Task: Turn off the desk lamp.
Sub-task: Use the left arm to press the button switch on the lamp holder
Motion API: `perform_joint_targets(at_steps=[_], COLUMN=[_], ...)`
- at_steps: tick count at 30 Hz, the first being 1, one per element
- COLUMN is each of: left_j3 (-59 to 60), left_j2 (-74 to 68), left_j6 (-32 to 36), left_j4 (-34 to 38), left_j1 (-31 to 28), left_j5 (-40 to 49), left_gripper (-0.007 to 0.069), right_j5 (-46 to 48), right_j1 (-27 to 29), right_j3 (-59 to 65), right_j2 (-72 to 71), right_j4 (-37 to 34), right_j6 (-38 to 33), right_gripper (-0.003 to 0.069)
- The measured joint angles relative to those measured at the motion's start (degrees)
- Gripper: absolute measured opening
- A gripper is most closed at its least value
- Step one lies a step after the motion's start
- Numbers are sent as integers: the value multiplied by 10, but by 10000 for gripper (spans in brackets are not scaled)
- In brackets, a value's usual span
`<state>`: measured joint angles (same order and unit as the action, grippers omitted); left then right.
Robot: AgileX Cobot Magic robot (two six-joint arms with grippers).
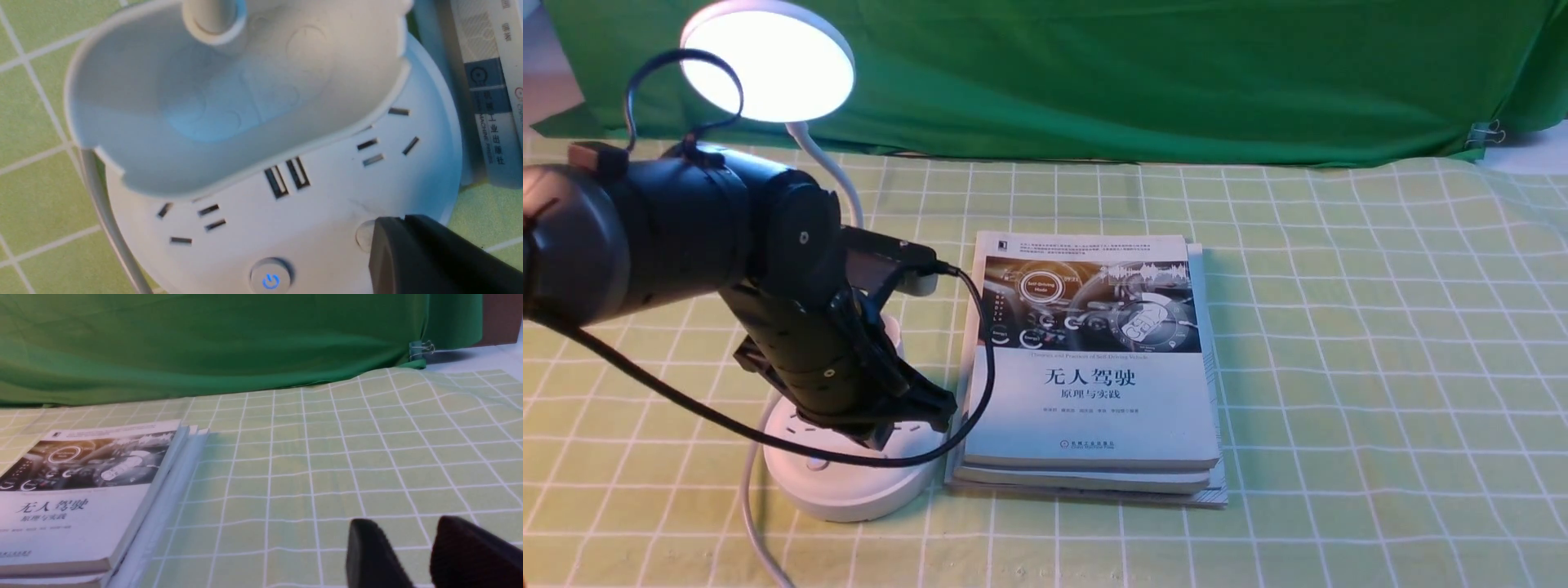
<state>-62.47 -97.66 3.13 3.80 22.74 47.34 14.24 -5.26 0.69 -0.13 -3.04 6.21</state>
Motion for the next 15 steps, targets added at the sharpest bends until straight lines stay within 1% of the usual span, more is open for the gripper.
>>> perform_joint_targets(at_steps=[7, 15], left_j3=[-2, -4], left_j2=[-34, -29], left_j6=[0, 0], left_j4=[2, 2], left_j1=[0, 0], left_j5=[5, 7], left_gripper=[1, 1], right_j5=[1, 1], right_j1=[0, 0], right_j3=[0, 0], right_j2=[0, 0], right_j4=[0, 0], right_j6=[0, 0], right_gripper=[238, 238])
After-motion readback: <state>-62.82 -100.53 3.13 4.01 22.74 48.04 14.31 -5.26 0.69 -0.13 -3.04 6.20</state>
